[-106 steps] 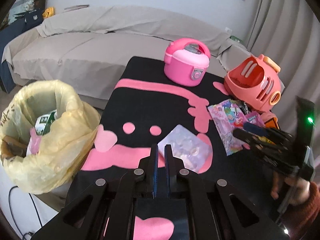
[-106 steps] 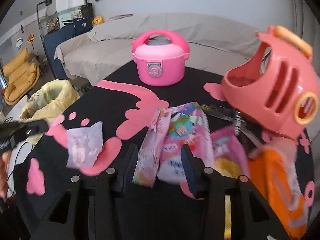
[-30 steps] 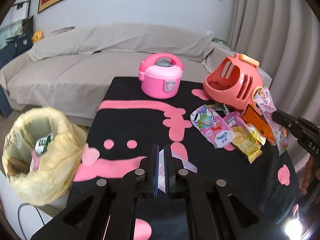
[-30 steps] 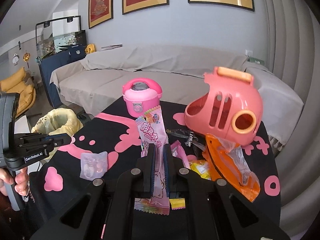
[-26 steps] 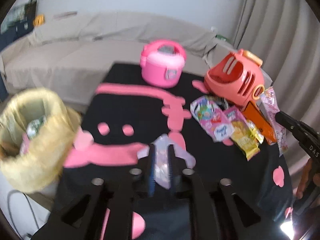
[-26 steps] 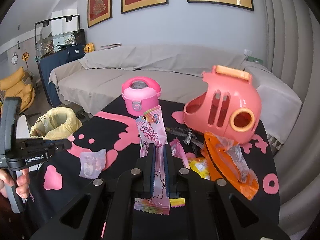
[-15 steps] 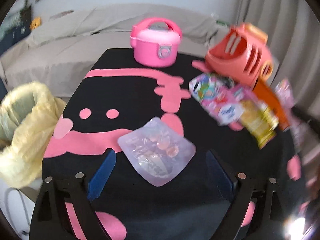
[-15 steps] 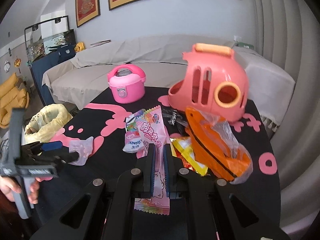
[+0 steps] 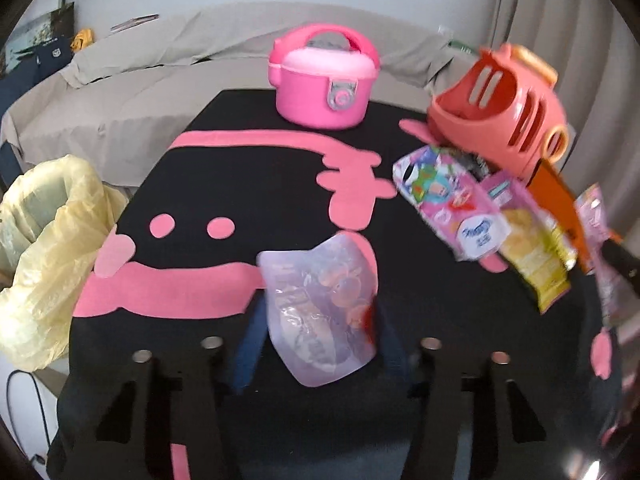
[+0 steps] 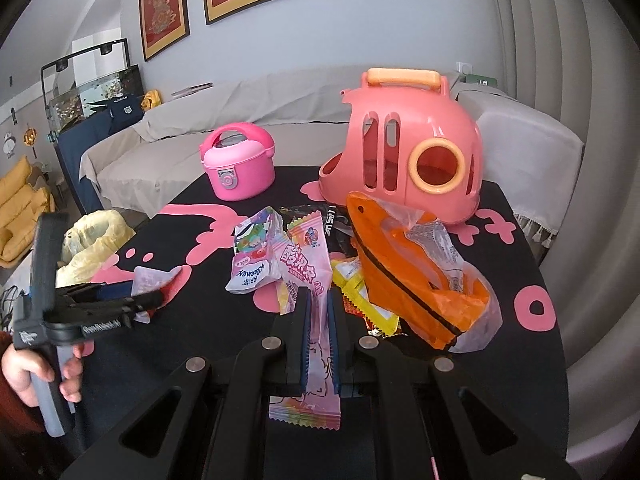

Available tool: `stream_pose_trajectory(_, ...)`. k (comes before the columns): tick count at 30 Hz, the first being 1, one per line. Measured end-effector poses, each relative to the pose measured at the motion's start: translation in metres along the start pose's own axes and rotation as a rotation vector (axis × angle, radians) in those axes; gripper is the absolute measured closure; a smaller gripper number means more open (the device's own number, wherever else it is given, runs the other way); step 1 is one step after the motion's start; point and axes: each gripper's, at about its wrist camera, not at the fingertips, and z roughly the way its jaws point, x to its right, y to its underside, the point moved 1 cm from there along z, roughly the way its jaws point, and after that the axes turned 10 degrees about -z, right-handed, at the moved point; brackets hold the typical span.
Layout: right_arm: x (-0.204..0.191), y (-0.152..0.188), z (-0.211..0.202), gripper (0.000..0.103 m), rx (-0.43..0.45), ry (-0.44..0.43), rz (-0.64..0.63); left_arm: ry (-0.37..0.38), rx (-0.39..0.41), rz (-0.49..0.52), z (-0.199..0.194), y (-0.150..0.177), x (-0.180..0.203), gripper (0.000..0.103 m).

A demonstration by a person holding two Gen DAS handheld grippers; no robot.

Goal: Collect trash
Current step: 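Lift the clear pouch with the left tool while the right tool holds the pink wrapper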

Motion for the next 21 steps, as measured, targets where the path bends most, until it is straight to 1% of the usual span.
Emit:
stream_pose_trajectory(1,0.000,-0.001,0.000,0.096,0.001,-0.002,0.000,0.004,0.008,0.001,-0.004,0.000,0.000,0.063)
stream_pose_trajectory(2,-0.001,-0.001,0.000,0.096,0.003,-0.004,0.000,0.009,0.016,0.000,-0.008,-0.001,-0.002,0.067)
stream_pose_trajectory(9,-0.009,-0.006,-0.003,0.096,0.018,-0.013,-0.018,0.015,0.008,-0.014,-0.009,0.000,-0.010,0.067)
stream_pose_trajectory(10,-0.010,-0.006,-0.004,0.095,0.018,-0.013,-0.020,0.019,0.005,-0.012,-0.008,0.001,-0.008,0.064)
stream_pose_trajectory(11,-0.010,-0.007,-0.004,0.095,0.018,-0.014,-0.021,0.024,-0.005,-0.011,-0.007,0.002,-0.006,0.058)
stream_pose_trajectory(13,-0.010,-0.006,-0.003,0.095,0.016,-0.012,-0.022,0.029,-0.029,0.000,-0.003,0.005,-0.001,0.053)
stream_pose_trajectory(16,-0.008,-0.005,-0.003,0.095,0.012,-0.011,-0.019,0.010,-0.043,0.034,0.003,0.011,0.006,0.053)
stream_pose_trajectory(18,-0.008,-0.004,-0.003,0.095,0.010,-0.010,-0.019,-0.002,-0.034,0.048,0.003,0.012,0.009,0.056)
stream_pose_trajectory(20,-0.007,-0.003,-0.002,0.095,0.007,-0.009,-0.019,0.000,-0.033,0.053,0.002,0.011,0.009,0.065)
stream_pose_trajectory(21,-0.007,-0.003,-0.001,0.095,0.004,-0.010,-0.017,0.002,-0.031,0.053,0.000,0.010,0.009,0.067)
